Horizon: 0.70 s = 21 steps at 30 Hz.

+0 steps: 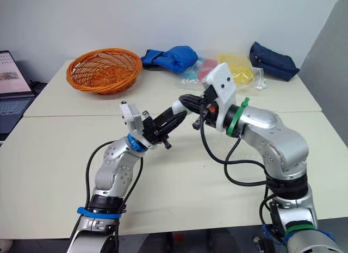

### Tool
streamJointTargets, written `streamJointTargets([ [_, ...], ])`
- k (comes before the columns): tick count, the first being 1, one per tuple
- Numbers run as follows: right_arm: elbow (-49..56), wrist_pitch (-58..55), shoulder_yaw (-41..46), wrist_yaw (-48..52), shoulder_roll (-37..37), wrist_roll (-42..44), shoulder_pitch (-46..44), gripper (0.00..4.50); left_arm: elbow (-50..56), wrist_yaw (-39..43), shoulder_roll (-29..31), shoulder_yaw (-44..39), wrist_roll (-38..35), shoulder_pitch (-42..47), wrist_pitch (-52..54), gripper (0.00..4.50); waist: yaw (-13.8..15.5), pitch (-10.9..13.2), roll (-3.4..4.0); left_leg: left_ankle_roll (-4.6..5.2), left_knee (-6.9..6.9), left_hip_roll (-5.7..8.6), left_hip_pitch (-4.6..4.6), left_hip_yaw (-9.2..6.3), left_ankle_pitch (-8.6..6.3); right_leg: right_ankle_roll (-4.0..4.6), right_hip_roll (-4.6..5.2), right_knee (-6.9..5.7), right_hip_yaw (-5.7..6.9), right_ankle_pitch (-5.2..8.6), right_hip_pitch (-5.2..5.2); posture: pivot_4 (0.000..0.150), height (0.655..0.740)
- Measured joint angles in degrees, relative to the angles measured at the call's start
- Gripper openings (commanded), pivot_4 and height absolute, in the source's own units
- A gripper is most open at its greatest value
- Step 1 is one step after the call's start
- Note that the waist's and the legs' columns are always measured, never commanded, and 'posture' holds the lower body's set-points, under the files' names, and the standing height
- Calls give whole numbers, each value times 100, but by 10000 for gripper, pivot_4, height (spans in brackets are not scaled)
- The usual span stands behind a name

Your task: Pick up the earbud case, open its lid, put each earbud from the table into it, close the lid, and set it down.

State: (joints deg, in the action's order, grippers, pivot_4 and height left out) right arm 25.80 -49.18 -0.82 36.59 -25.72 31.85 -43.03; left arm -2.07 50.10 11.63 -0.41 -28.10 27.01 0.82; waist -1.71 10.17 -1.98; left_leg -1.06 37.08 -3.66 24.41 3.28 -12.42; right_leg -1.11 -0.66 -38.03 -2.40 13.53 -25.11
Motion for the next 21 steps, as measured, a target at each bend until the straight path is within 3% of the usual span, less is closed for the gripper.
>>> streamJointTargets([
  [4, -19, 861, 342, 1202, -1164, 61, 517, 20497, 3, 14, 468, -48, -209, 77, 840, 7626, 17, 0, -1, 0, -2, -1, -3, -5, 0, -11, -1, 4, 4, 8, 4, 1500, 7400],
  [10, -375, 1949, 348, 2087, -1697, -303, 1534, 42475, 3, -333, 965, -171, -1035, 440, 3212, 7626, -29, 0, -1, 0, -1, -1, -16, -1, 0, -12, -4, -8, -4, 8, 4, 1500, 7400],
  [11, -420, 2022, 339, 2109, -1707, -362, 1588, 44471, -2, -354, 1017, -204, -1143, 479, 3488, 7626, -37, 0, -1, 0, -2, -1, -20, -1, 0, -12, -5, -9, -7, 8, 4, 1500, 7400],
  [16, -810, 2546, 94, 2286, -1693, -695, 2139, 44471, -374, -1076, 1118, -449, -1633, 609, 5454, 7626, -27, 0, -1, 0, -6, -1, -48, -2, 0, -10, -8, -10, -10, 9, 27, 1500, 7400],
  [21, -891, 2509, -44, 2202, -1629, -783, 2171, 44471, -777, -1721, 798, -626, -1605, 463, 6077, 7626, 0, 0, -1, 0, -4, 0, -47, -3, 0, -10, -5, -10, -7, 9, 31, 1500, 7400],
])
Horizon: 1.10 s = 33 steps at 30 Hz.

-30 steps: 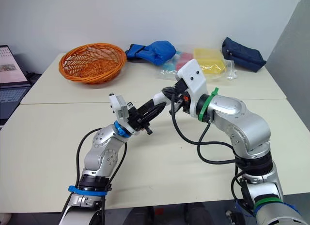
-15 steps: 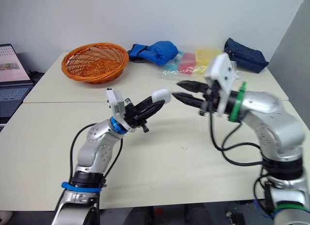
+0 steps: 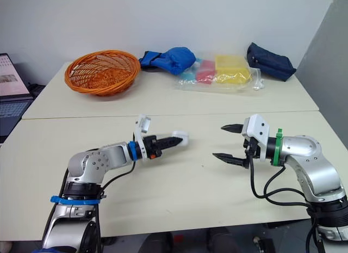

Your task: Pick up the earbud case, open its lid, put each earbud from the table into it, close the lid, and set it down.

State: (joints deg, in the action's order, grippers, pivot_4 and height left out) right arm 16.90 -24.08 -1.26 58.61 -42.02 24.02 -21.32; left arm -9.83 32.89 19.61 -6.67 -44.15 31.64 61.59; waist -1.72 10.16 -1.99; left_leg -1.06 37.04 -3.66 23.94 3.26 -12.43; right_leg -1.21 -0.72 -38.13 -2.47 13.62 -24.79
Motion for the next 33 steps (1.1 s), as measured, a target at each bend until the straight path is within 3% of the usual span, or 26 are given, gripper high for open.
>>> streamJointTargets([
  [4, 1, 26, -22, 6, 37, -18, 51, 44471, -260, -341, -187, -356, -74, 13, 276, 7626, -9, 0, 0, 0, -1, 0, -8, 1, 0, 0, 0, 2, -1, 0, 8, 1500, 7400],
  [11, -74, 123, -81, 62, 35, -38, 55, 45000, -330, -307, -79, -418, -64, -27, 479, 30935, -21, 0, 0, 0, -2, 0, -28, 0, 0, 2, -1, -2, -3, 0, 23, 1500, 7400],
  [16, -214, 265, -190, 111, 56, -99, -32, 45000, -264, -341, 39, -674, -185, -44, 599, 44835, -37, 0, 0, -1, -10, -1, -85, 4, -1, 10, -1, -1, -7, 4, 71, 1500, 7400],
  [21, -572, 555, -201, 215, -17, -255, -34, 45000, 172, -238, 1237, -1164, -171, -581, 765, 44835, -159, 0, -4, -1, -26, -4, -97, 1, -1, 28, -7, -9, -10, 9, 68, 1500, 7400],
  [25, -918, 827, -103, 352, -106, -271, -8, 45000, 771, 1146, 2503, -755, 673, -1476, -954, 44835, -127, 1, -5, -4, -42, -4, -93, 12, -2, 54, 7, 3, -7, 25, 62, 1500, 7400],
  [28, -1061, 869, 17, 348, -105, -257, -20, 45000, 777, 2144, 3065, -623, 1635, -1807, -3319, 44835, -6, 1, -5, -6, -43, -1, -89, 20, -3, 90, 57, 10, -3, 45, 60, 1500, 7400],
  [30, -1078, 868, 25, 362, -102, -249, -20, 45000, 704, 2184, 3284, -595, 2160, -1764, -4173, 44835, 38, 1, -5, -6, -44, -2, -87, 23, -3, 89, 83, 12, -3, 48, 62, 1500, 7400],
  [33, -1076, 867, 25, 383, -94, -246, -21, 45000, 535, 2212, 3340, -587, 2455, -1616, -4602, 44835, 67, 1, -5, -5, -44, 0, -85, 39, -3, 73, 90, 13, 3, 53, 63, 1500, 7400],
])
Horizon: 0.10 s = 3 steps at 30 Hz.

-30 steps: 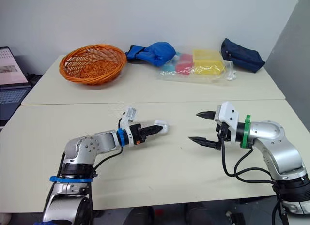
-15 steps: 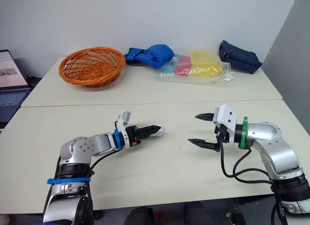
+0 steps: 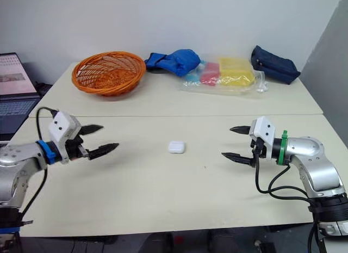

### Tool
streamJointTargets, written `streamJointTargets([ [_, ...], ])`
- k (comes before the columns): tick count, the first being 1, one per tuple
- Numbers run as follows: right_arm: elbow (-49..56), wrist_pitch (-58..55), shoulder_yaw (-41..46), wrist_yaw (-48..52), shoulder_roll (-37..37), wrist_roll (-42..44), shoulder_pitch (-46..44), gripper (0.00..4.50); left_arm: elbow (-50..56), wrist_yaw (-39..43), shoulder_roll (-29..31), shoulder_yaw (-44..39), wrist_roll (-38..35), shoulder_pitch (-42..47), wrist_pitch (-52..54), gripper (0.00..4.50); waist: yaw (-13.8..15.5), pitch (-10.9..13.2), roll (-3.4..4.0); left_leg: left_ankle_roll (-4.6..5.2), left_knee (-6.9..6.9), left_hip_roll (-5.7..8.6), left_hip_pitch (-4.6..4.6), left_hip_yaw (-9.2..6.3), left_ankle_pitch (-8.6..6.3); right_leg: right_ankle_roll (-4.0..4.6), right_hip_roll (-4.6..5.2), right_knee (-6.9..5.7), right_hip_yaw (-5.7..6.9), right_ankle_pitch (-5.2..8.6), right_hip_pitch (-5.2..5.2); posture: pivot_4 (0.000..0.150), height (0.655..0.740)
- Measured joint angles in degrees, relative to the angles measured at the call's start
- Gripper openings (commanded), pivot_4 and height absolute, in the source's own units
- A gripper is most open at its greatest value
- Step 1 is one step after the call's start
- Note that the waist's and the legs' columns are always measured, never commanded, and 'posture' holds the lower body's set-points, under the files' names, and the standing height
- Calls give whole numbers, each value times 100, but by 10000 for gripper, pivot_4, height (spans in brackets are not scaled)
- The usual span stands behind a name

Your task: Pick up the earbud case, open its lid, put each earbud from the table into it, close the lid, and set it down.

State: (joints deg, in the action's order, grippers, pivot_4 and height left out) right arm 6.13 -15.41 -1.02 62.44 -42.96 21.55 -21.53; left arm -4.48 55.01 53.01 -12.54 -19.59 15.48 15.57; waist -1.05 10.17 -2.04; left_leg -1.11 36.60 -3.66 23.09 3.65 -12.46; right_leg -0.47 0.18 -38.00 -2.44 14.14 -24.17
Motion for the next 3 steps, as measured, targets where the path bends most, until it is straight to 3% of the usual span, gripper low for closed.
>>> streamJointTargets([
  [3, -22, 1, 0, 3, 6, -1, -29, 45000, -212, 25, -130, 1, 33, 107, -76, 44835, -11, 1, -1, 0, 1, 4, 6, 14, 0, -20, -5, 1, -2, 0, -3, 1500, 7400],
])
